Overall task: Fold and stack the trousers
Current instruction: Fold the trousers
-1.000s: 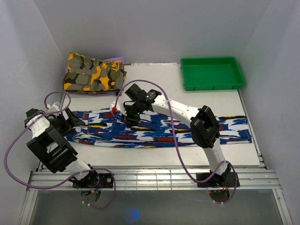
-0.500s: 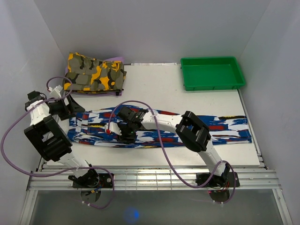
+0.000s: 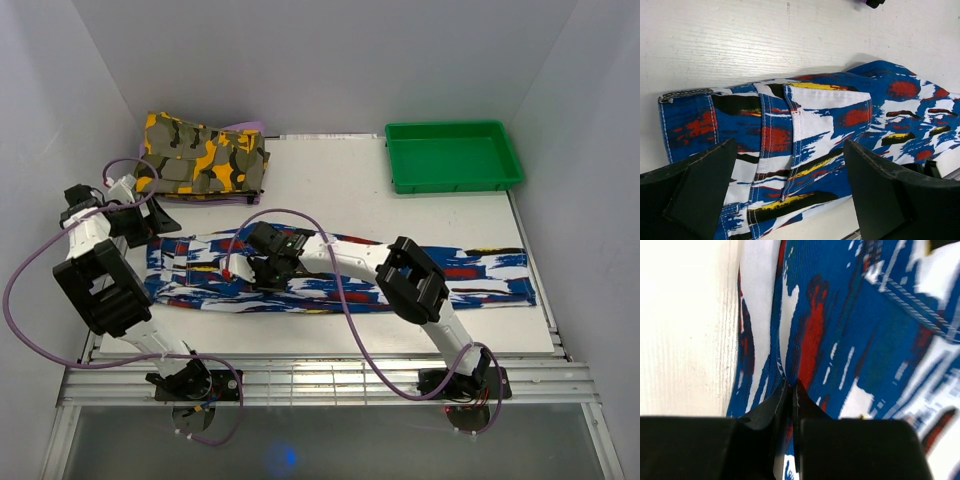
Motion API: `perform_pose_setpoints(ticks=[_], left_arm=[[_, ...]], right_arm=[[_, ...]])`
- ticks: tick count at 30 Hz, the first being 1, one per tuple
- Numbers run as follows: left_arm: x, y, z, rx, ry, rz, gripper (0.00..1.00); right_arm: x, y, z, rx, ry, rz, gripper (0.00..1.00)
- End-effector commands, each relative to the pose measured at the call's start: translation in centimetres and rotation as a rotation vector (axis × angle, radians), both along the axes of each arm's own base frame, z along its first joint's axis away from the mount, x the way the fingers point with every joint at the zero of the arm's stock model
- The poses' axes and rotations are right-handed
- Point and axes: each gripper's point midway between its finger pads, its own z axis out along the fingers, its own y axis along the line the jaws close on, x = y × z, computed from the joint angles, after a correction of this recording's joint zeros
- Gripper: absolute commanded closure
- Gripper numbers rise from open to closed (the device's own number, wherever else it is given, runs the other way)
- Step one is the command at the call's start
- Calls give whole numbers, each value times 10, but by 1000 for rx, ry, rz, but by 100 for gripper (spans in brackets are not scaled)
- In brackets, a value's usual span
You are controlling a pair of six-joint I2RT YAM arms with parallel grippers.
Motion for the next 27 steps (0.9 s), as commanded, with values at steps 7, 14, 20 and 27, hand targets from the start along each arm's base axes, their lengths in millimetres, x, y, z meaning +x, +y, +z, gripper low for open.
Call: perform_pose_setpoints(ticks=[7,14,20,27], left_arm=[[0,5,14,89,-42,0,2],[-7,6,13,116,-17,-9,2],[-7,8,9,116,-1,-11,2],[-11,9,4,133,16,-18,2]], right_arm=[[-11,17,94,94,0,29,92],[-33,-16,33,-75,59,42,85],[-9,-21,-7,-155,37,-9,83],[3,-14,12,-111,4,-28,64]])
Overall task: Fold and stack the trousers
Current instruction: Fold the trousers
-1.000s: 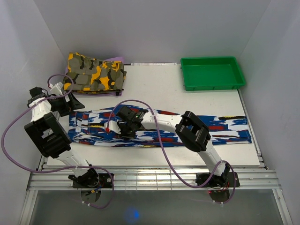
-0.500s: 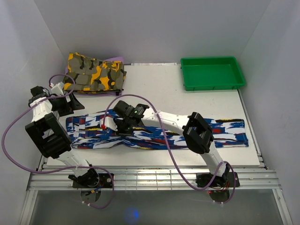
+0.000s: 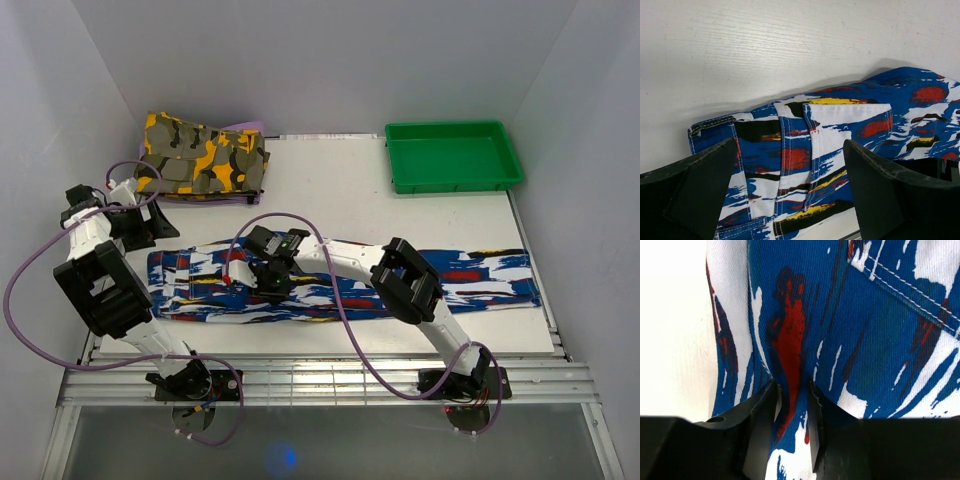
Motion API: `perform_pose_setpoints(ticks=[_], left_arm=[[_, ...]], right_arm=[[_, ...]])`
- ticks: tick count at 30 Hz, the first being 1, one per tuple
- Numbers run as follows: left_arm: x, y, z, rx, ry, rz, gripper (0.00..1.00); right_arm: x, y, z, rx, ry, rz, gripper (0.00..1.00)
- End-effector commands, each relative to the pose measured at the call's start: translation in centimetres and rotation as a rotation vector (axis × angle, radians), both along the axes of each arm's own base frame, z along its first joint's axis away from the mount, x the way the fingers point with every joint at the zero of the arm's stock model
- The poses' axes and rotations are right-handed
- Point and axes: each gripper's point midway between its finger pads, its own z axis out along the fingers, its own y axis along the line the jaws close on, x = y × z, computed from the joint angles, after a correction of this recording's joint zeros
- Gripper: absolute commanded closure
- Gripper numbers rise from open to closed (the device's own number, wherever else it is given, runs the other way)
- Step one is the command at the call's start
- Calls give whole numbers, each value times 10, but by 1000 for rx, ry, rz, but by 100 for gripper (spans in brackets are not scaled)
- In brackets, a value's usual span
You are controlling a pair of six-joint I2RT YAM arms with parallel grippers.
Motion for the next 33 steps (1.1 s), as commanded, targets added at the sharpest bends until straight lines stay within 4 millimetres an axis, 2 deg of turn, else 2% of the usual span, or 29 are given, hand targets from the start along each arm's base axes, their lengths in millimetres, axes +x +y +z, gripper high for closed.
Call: perform_pose_setpoints(ticks=[1,7,8,9,11,14,17,18,21,24,25,27,29,31,33], left_arm=[[-2,0,14,36,-39,-17,2],[-3,-2,14,30,-38,-14,2],[-3,-3,14,31,-41,-16,2],[-4,-2,14,34,-42,-18,2],[-5,-3,14,37,-41,-20,2],[-5,-3,12,34,-38,-22,2],[-5,-4,12,31,-37,-22,2],[-5,-3,11,30,-36,-21,2],[-6,-4,10,31,-34,-23,2],[-6,-3,9,35,-33,-24,2],[-7,-4,7,32,-29,-23,2],[-7,-3,7,33,-28,-22,2],[-7,-4,7,32,-27,-22,2],[-8,-3,8,39,-29,-22,2],[-9,-3,8,44,-29,-23,2]], right_arm=[[13,4,18,21,-44,-27,64],[15,5,27,33,-56,-36,64],[16,3,27,30,-60,-37,59],[16,3,31,36,-62,-38,46],[17,2,37,46,-69,-36,45],[18,-1,40,46,-75,-38,53],[17,-6,42,41,-71,-31,66],[16,-8,39,33,-69,-26,77],[15,-7,41,36,-61,-19,92],[12,-3,49,43,-41,-14,89],[14,1,59,53,-43,-13,89],[13,5,67,61,-33,-7,92],[6,5,87,84,-4,8,92],[-9,6,98,97,37,35,92],[-27,-4,100,70,77,66,92]])
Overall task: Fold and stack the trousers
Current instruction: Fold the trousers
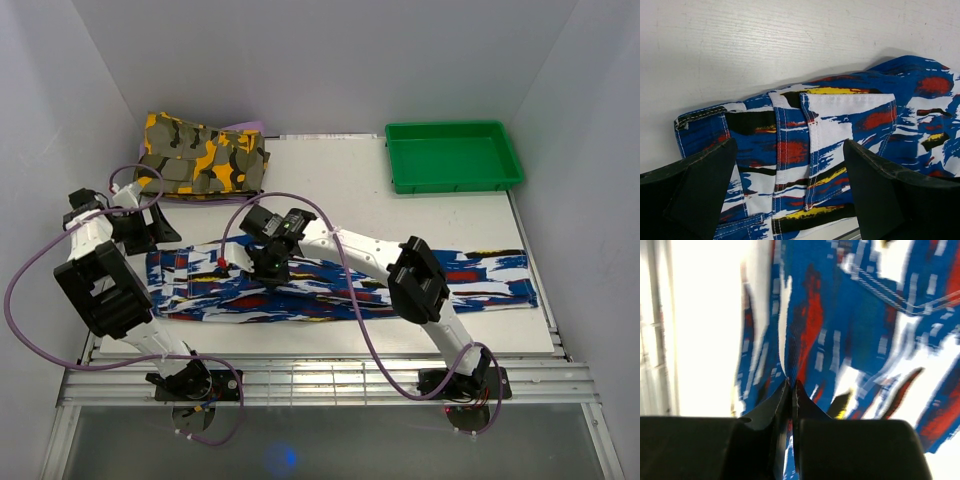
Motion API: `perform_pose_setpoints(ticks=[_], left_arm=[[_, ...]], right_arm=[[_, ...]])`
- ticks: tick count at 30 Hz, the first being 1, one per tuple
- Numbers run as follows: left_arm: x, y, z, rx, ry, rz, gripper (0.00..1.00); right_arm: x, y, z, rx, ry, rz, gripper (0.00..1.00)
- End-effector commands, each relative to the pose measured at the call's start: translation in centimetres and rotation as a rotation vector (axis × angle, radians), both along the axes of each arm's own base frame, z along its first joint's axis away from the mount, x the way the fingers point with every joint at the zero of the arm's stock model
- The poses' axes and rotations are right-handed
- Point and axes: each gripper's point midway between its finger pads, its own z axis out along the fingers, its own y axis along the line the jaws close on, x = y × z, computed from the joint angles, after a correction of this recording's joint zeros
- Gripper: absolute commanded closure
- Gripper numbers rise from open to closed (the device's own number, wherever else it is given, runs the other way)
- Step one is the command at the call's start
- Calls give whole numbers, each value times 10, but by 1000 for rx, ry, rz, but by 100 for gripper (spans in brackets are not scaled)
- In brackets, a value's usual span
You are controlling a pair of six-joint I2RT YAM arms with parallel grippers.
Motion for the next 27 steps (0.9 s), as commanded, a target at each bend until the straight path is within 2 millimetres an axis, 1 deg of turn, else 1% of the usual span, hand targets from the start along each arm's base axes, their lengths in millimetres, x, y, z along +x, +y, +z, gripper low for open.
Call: perform_pose_setpoints(ticks=[1,2,4,5,6,7,8,10,11,12,14,16,18,20,21,22,23,24,25,26,27], left_arm=[[-2,0,16,43,-51,-12,2],[-4,-1,16,46,-48,-10,2],[-6,-1,15,48,-39,-8,2],[-6,-1,14,51,-36,-5,2],[-7,-1,13,47,-29,-1,2],[-7,-1,12,46,-25,2,2],[-8,0,11,48,-18,7,2],[-8,0,9,42,-8,11,2],[-7,1,9,44,-7,11,2],[-7,2,9,42,0,13,2],[-7,4,8,51,10,12,2],[-12,7,4,67,50,14,2],[-20,8,0,77,86,12,2],[-25,6,-2,74,95,4,2],[-26,4,-4,70,99,2,7],[-26,2,-4,60,96,-2,9],[-25,1,-7,43,103,-7,12],[-25,-1,-7,32,108,-19,15],[-18,-2,-2,16,86,-33,17],[-17,-6,-4,-7,91,-68,18],[-12,-10,-2,-20,77,-95,18]], right_arm=[[-40,-9,34,26,107,80,92],[-51,-20,21,-11,138,91,92],[-61,-31,-1,-58,170,102,92],[-68,-43,-27,-113,193,109,92],[-71,-48,-40,-141,204,113,92],[-72,-53,-52,-168,211,117,92],[-72,-57,-72,-210,227,114,92],[-68,-55,-88,-235,218,102,92],[-66,-54,-100,-258,228,95,92],[-62,-45,-98,-242,218,87,92],[-59,-39,-104,-241,221,82,92],[-56,-31,-104,-224,213,72,92],[-54,-31,-110,-230,209,66,92],[-51,-36,-119,-257,193,55,92],[-46,-37,-123,-269,177,45,92],[-37,-34,-123,-266,152,28,92],[-26,-36,-129,-276,158,-8,92],[-19,-34,-129,-270,156,-30,92],[-8,-26,-125,-245,149,-48,92],[3,-26,-121,-233,148,-66,92],[6,-23,-118,-219,143,-60,92]])
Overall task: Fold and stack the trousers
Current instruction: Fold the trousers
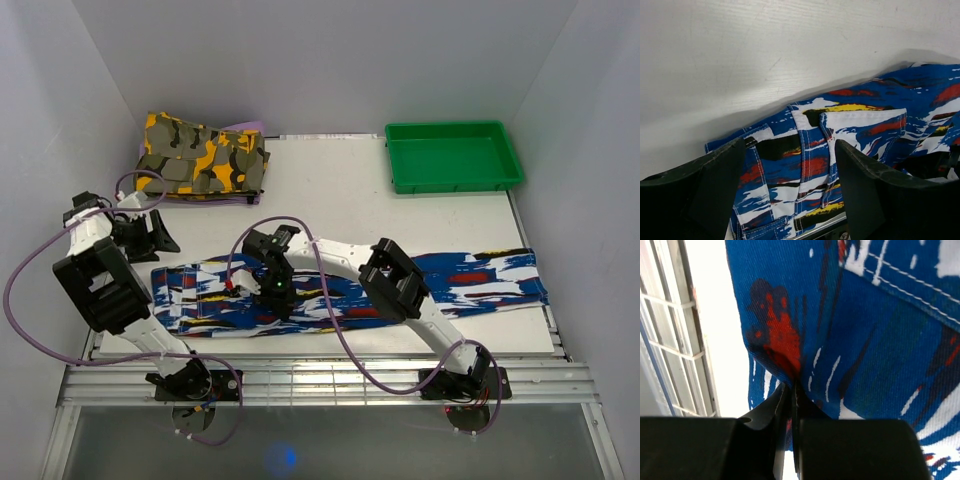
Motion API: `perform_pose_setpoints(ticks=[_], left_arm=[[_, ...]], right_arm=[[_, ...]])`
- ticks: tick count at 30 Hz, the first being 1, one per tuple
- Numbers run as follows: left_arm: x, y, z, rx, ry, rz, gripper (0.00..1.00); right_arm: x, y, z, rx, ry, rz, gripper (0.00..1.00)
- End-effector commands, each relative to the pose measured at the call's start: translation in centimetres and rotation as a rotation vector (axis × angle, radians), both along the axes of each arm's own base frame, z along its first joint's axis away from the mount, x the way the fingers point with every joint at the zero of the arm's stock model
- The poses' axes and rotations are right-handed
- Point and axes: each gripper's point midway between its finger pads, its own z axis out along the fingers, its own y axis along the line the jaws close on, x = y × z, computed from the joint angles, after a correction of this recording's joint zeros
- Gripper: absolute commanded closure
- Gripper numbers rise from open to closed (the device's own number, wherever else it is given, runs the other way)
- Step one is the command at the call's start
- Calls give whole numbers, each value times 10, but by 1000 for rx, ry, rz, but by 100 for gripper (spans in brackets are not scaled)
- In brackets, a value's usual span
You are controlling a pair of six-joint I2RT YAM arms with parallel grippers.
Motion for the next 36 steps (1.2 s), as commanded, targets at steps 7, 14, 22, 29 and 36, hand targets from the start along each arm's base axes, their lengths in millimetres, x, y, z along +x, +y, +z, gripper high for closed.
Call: perform_pose_setpoints(ticks=[7,14,22,29,36], left_arm=[[73,-58,35,-78,-169,-323,14],[132,-137,29,-124,-276,-543,13],[130,-216,-2,-276,-205,-697,18],[76,-262,-5,-437,-116,-856,35],[53,-260,1,-336,-170,-970,69]], right_arm=[[9,24,33,259,-77,87,46],[78,-12,139,550,-114,-184,20],[208,-60,161,559,-48,-641,21],[241,-73,130,521,-28,-746,21],[248,-72,108,489,8,-772,22]])
